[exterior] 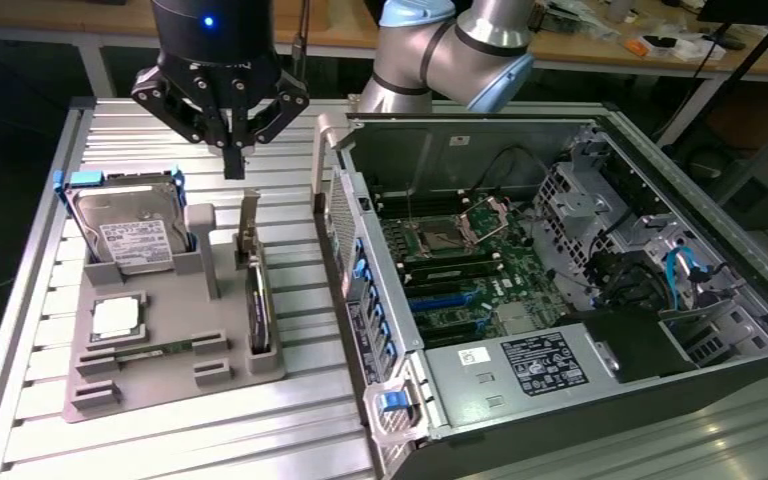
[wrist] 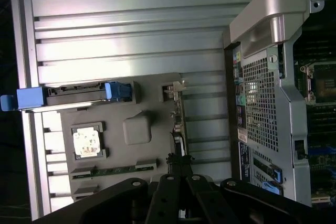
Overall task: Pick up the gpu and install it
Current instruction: 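Pick up the gpu and move the gpu toward the slot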
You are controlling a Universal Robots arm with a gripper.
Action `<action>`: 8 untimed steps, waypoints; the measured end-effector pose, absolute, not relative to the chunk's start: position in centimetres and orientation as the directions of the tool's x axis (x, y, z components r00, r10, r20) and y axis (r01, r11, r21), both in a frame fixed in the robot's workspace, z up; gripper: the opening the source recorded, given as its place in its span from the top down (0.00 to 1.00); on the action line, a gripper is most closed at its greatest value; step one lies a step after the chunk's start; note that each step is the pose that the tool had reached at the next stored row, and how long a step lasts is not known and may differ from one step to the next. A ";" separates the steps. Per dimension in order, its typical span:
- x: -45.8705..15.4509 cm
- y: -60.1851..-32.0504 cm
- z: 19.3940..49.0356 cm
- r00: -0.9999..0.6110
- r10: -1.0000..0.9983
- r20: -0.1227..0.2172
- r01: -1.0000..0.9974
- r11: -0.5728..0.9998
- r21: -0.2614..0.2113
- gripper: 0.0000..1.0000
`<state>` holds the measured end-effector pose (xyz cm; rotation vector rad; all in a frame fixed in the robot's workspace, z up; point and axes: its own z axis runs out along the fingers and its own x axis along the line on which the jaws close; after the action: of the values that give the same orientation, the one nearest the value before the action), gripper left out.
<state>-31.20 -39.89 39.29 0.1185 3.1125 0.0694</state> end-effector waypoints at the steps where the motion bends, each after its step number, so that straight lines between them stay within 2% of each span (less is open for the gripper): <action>1: -31.2 -39.9 39.3 -0.997 0.077 -0.024 0.075 0.996 0.046 0.89; 8: -31.2 -39.9 39.3 -0.997 0.077 -0.024 0.075 0.996 0.046 0.89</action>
<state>-31.20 -39.93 39.26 0.1186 3.1125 0.0694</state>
